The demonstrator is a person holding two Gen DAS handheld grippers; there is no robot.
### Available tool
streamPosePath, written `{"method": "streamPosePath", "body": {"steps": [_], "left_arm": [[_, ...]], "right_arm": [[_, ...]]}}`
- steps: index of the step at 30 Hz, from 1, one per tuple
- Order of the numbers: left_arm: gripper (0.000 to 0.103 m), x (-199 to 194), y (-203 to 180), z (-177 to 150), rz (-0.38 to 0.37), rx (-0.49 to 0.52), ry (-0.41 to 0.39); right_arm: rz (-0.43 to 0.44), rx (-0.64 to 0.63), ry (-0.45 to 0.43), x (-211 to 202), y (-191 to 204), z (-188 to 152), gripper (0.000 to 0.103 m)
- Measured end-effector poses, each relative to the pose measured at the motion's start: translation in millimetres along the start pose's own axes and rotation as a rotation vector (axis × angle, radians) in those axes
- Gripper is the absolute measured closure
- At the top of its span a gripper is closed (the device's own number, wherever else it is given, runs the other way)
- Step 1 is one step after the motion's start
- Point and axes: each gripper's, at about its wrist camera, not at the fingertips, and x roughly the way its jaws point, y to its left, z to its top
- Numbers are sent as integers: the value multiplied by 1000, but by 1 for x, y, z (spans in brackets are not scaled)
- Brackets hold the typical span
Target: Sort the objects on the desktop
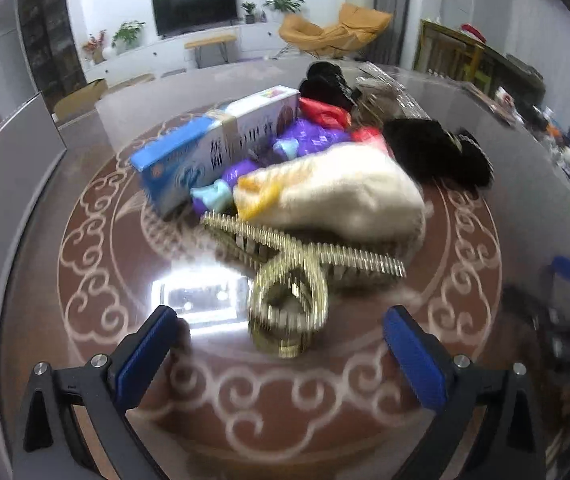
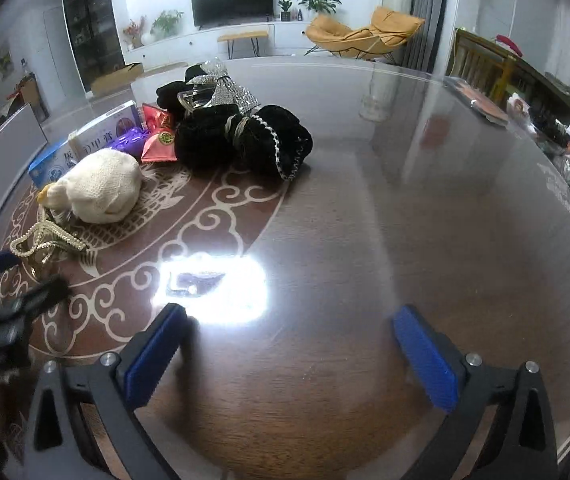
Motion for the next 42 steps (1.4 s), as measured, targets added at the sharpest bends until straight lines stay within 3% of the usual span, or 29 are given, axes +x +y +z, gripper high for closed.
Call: {"method": "streamPosePath", "body": {"steps": [42], "left_arm": [[0, -1, 3, 2, 4, -7, 0]], "right_arm": [[-4, 0, -1, -1, 2, -1, 0]]}}
